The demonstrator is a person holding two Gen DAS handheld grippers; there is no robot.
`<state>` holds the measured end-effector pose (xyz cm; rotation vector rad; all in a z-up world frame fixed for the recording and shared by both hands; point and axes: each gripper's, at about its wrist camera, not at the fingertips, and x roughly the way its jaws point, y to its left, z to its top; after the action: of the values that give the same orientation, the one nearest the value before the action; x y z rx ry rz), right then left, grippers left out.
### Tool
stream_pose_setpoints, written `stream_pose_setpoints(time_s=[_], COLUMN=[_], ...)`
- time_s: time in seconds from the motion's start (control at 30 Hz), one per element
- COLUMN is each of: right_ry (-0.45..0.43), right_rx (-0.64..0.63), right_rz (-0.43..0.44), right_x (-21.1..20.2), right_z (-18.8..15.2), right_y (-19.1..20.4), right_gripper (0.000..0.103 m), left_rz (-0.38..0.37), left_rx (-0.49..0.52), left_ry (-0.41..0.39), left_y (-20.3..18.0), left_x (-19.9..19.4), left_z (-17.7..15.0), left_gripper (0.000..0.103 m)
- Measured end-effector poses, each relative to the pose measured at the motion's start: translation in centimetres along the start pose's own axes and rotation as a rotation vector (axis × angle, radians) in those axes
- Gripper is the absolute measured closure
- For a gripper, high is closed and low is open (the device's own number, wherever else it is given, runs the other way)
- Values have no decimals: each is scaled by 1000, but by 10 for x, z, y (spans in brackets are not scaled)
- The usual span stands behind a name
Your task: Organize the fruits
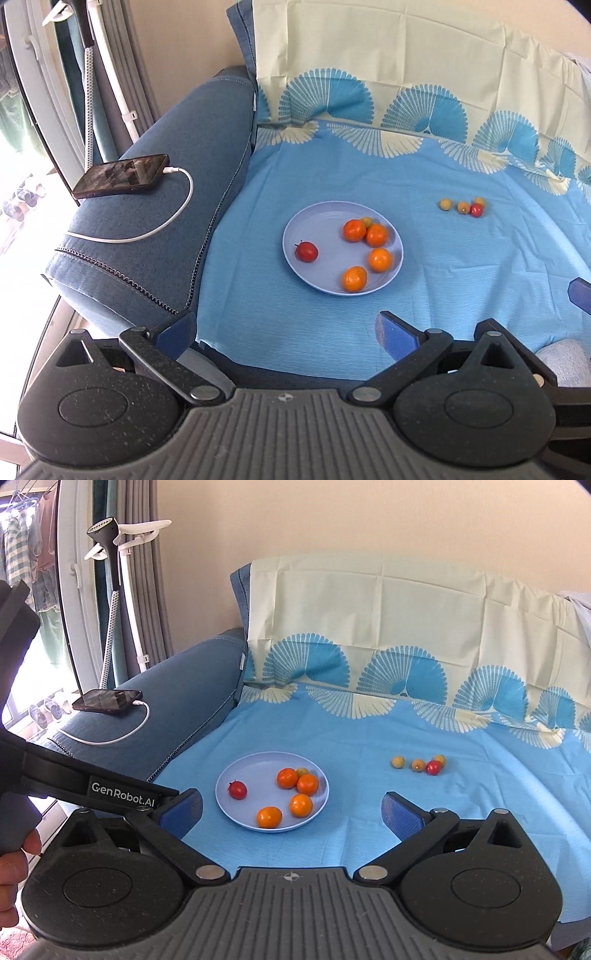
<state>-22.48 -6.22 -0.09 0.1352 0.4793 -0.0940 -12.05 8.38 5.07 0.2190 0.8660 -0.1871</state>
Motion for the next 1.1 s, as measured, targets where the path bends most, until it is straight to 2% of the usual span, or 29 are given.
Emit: stream_pose_setpoints(time_s=[0.2,0.43,0.6,1.1], right_ry=[9,104,126,212], right_rx=[-4,25,47,161], right_rz=[-7,14,35,82], right_x=[-1,16,25,78], right_z=[2,12,12,12], right_y=[2,-6,-11,-57], right_gripper=[1,1,1,1], left_rz=[1,7,35,87], left_rx=[2,-8,12,63], left_ry=[2,22,36,125], left_y=[1,2,-6,-45], left_x=[0,7,15,65], left_z=[2,8,14,47], left_gripper=[0,0,0,0])
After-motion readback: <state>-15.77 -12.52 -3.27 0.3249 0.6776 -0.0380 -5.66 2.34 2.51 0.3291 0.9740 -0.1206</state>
